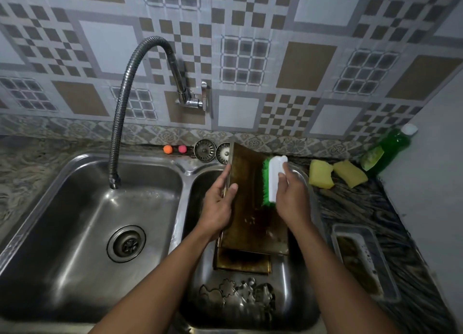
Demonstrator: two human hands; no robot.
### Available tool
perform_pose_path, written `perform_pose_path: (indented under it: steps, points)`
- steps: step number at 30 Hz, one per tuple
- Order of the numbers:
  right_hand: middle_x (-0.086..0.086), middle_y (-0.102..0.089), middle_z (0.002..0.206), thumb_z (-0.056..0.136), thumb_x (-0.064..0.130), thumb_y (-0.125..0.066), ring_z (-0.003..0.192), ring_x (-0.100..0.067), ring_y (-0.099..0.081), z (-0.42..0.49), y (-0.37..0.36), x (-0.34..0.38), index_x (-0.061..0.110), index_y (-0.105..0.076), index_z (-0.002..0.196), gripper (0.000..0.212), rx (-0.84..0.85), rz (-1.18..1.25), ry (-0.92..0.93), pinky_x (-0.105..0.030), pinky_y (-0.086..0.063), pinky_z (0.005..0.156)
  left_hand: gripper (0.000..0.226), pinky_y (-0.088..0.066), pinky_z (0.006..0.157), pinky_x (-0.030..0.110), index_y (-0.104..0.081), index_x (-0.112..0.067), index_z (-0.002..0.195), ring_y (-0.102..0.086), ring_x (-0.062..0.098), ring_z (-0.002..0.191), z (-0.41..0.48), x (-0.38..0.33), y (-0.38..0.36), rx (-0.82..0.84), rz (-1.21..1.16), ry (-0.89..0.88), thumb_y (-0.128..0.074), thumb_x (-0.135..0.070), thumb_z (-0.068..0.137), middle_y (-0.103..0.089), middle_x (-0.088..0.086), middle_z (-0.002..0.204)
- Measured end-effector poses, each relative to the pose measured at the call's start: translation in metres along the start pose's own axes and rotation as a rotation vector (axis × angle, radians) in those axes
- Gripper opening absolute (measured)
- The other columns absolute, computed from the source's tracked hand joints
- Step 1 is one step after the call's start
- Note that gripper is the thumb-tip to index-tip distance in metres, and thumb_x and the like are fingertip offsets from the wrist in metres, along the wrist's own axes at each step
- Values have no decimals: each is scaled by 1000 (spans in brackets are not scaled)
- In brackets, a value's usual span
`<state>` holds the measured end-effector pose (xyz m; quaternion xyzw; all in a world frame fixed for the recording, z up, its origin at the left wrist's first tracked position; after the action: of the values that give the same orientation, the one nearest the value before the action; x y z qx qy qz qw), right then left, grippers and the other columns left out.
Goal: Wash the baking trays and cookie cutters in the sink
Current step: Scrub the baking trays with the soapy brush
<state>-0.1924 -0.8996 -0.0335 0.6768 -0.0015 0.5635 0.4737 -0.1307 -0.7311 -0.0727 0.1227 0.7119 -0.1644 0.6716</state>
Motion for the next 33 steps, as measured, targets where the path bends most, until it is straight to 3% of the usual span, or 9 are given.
perform_pose_path:
  steps: [3, 8, 15, 17, 22, 24, 27, 31, 33]
  points:
    - [-8, -63, 122, 105, 38, -37, 80, -10, -57, 8, -17, 32, 29, -42, 147, 44, 5, 6, 29, -20, -41, 59, 54, -43, 110, 44, -39, -36, 149, -55, 15, 130, -1, -1, -7, 3, -25, -5, -54, -28, 97, -59, -5, 140]
    - [-2, -65, 124, 103, 39, -40, 99, -19, -64, -35, -25, 27, 34, -43, 145, 42, 56, -39, 248, -36, -56, 75, 51, -52, 91, 21, -36, -24, 151, -64, 7, 114, 11, -10, 3, -114, -102, -21, -45, -7, 104, -65, -3, 130]
    - [-17, -64, 125, 104, 26, -43, 105, -31, -61, 8, 0, 3, 15, -53, 140, 39, -98, 11, 16, -29, -45, 76, 52, -50, 97, 23, -37, -32, 149, -58, 3, 123, 0, -1, 10, 13, -54, 10, -48, -12, 103, -62, -23, 130]
    - [-13, -62, 129, 105, 31, -41, 103, -28, -62, 21, -7, 22, 20, -50, 143, 41, -92, 22, 0, -25, -44, 76, 50, -47, 104, 32, -40, -32, 149, -56, 9, 128, 1, 0, 3, 23, -43, 3, -51, -21, 102, -60, -15, 137]
    - [-4, -66, 124, 102, 42, -39, 98, -21, -65, -13, -29, 49, 35, -45, 142, 41, 25, -27, 253, -40, -57, 78, 44, -47, 98, 17, -39, -16, 150, -58, -5, 119, 13, -18, 0, -114, -64, -37, -41, -17, 106, -61, -9, 133]
    - [-4, -67, 121, 102, 37, -41, 99, -19, -65, -36, -28, 35, 31, -50, 141, 40, 58, -31, 335, -38, -56, 78, 44, -47, 106, 27, -39, -19, 150, -56, 0, 124, 16, -17, 11, -197, -49, -45, -40, -19, 106, -59, -8, 137]
    - [-4, -69, 118, 102, 35, -45, 96, -17, -65, -36, -16, 4, 32, -50, 140, 39, 50, -22, 215, -33, -55, 73, 45, -39, 115, 42, -40, -25, 150, -49, 8, 135, 15, -11, 25, -204, 1, -54, -44, -25, 105, -52, -6, 146]
    - [-13, -68, 121, 104, 29, -44, 96, -22, -63, 6, -10, 3, 21, -55, 139, 38, -57, -9, 32, -22, -38, 70, 46, -43, 102, 14, -38, -22, 151, -50, -13, 122, -1, -7, 14, -94, 12, -53, -44, -18, 105, -54, -30, 130]
    - [-10, -64, 129, 104, 31, -42, 108, -25, -62, 15, -16, 27, 21, -54, 140, 39, -67, 40, 35, -22, -40, 77, 47, -43, 104, 17, -39, -24, 150, -50, -10, 125, -7, -4, 3, -58, 18, -60, -46, -25, 104, -54, -30, 132]
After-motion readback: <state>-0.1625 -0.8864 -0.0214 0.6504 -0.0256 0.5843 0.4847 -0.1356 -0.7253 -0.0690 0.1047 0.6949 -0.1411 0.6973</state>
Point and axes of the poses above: each hand's wrist, its own z-axis towards the middle knuckle, its own y-axis out of the back of the hand, x = y × z, the point moved 2 cm from there along z, towards the middle knuckle
